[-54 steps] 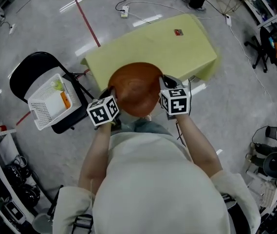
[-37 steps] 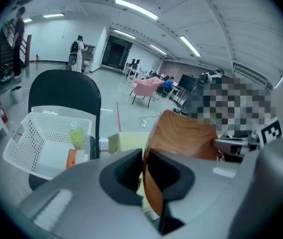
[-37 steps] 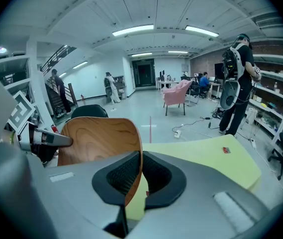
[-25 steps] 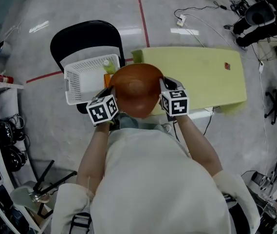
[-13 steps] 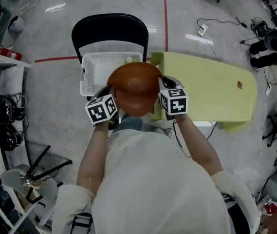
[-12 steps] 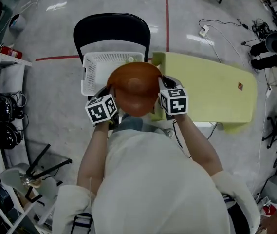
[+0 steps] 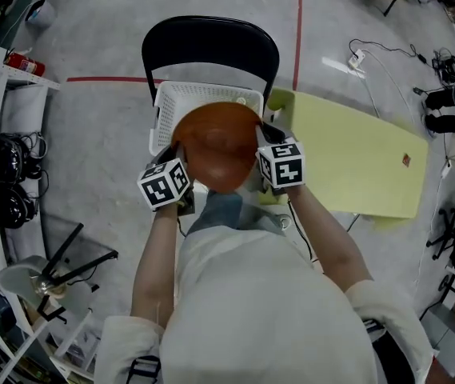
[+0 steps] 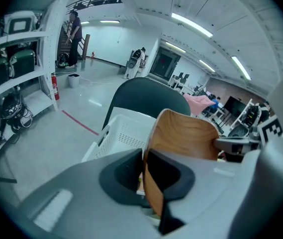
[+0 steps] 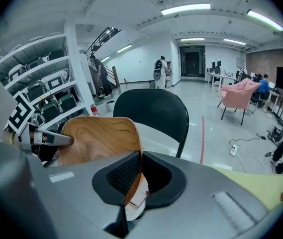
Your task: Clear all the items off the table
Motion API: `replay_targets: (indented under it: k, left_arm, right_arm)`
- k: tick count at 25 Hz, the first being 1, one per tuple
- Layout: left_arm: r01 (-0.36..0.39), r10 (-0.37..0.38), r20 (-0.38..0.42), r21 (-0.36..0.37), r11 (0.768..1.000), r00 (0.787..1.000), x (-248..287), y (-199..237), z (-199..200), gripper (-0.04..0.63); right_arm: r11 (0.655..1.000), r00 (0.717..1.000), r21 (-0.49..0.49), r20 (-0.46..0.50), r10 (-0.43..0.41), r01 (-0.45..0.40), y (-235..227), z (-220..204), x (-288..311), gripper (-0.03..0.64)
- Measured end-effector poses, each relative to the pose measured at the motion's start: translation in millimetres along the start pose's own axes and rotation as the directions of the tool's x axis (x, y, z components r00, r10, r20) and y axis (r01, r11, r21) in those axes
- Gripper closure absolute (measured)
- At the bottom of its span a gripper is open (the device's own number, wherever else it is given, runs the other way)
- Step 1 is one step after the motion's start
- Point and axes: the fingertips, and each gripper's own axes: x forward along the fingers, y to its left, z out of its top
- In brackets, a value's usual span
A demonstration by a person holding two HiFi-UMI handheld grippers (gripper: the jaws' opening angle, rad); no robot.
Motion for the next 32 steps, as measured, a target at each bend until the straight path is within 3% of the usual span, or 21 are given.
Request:
replay_targets:
  k: [11,32]
  left_arm:
    - [-0.063,0.062,-0.019,-0.026,0.998,0.998,39,59,14,0.558]
    - [-0.15,0.154,-0.082,0.051,0.987,0.985,112,103,7,0.551]
  right_arm:
    - [0.999,0.998,-0.018,-0.049,0.035,-0.036,26,16,72,0.6]
    - [1.0,0.991,0.026,-0.133,0.004,0.0,26,-6,152,0.598]
